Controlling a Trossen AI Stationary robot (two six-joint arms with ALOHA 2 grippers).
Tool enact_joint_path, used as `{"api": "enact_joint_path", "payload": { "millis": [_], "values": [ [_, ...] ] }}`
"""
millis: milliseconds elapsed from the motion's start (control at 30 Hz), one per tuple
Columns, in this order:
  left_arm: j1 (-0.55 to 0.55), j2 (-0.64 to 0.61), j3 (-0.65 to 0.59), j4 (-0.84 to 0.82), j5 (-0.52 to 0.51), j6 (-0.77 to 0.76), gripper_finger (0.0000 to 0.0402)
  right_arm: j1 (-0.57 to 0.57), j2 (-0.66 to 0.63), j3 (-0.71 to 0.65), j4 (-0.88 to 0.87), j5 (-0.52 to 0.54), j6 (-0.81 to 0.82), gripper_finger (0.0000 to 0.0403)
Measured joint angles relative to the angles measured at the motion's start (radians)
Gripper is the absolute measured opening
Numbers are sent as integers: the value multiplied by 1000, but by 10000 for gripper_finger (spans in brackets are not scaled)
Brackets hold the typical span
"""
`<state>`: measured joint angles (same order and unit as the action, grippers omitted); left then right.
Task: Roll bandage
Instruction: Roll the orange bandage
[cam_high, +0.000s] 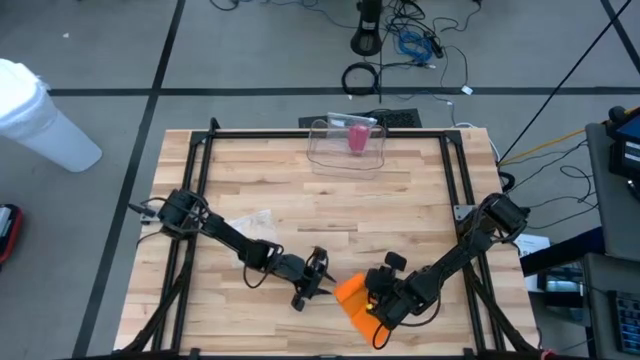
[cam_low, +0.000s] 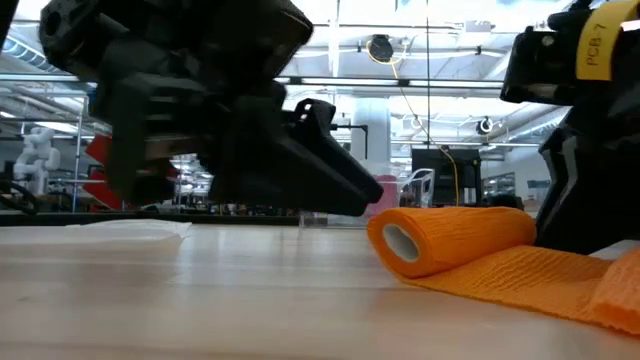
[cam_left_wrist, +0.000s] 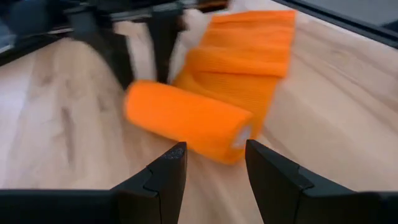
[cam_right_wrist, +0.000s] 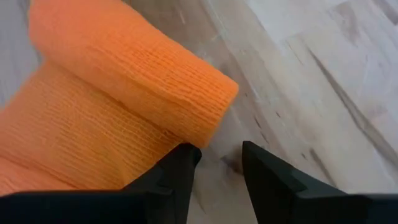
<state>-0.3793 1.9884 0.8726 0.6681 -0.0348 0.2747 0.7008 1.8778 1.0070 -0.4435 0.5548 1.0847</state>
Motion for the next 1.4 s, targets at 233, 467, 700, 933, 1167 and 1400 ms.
{"api": "enact_joint_path", "payload": {
  "millis": [233, 467, 700, 933, 1167, 1400],
  "values": [
    [-12, 0, 0, -7, 2, 14, 170, -28, 1, 0, 74, -37, 90, 124],
    [-8, 0, 22, -66, -30, -7, 170, -57, 2, 0, 120, -44, 101, 124],
    [-13, 0, 24, -81, -34, -7, 170, -83, 2, 0, 127, -40, 154, 123],
    [-30, 3, 61, -111, -36, -54, 170, -89, 2, 0, 126, -37, 191, 123],
    [-48, 6, 76, -160, -129, -59, 171, -89, 2, 0, 124, -36, 198, 123],
    [-49, 12, 75, -161, -230, -52, 180, -89, 2, 0, 122, -36, 198, 123]
  ]
}}
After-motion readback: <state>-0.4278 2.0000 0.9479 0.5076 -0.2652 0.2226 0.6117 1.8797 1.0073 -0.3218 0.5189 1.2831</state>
